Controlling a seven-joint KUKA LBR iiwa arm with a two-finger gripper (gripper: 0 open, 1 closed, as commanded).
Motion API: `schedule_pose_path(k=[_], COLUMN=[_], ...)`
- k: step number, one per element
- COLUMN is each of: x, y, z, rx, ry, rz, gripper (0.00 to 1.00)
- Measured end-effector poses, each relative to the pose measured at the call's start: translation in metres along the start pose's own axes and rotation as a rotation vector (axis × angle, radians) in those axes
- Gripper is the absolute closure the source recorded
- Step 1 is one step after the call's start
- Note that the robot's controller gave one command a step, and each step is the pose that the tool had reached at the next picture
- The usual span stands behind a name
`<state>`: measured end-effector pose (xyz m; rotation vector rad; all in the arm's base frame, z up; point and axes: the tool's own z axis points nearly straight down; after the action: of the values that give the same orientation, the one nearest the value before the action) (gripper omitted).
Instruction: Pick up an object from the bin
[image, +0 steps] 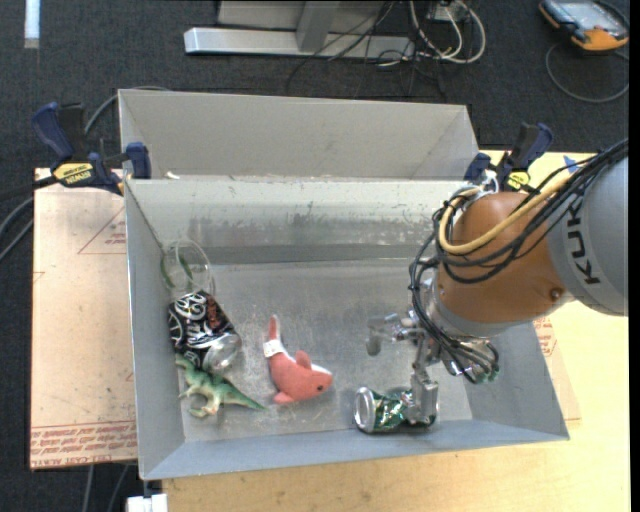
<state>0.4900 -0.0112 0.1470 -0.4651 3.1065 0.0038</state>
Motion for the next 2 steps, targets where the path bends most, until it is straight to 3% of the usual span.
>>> schedule_pose_path(k=[1, 2], x=[0.015, 0.006], y=[-0.049, -0.011], z=[0.075, 0.07], rx=[0.006, -0.001], ry=[-0.009, -0.002], rz=[-0.155, -0.392], gripper=[0.0, 1.0])
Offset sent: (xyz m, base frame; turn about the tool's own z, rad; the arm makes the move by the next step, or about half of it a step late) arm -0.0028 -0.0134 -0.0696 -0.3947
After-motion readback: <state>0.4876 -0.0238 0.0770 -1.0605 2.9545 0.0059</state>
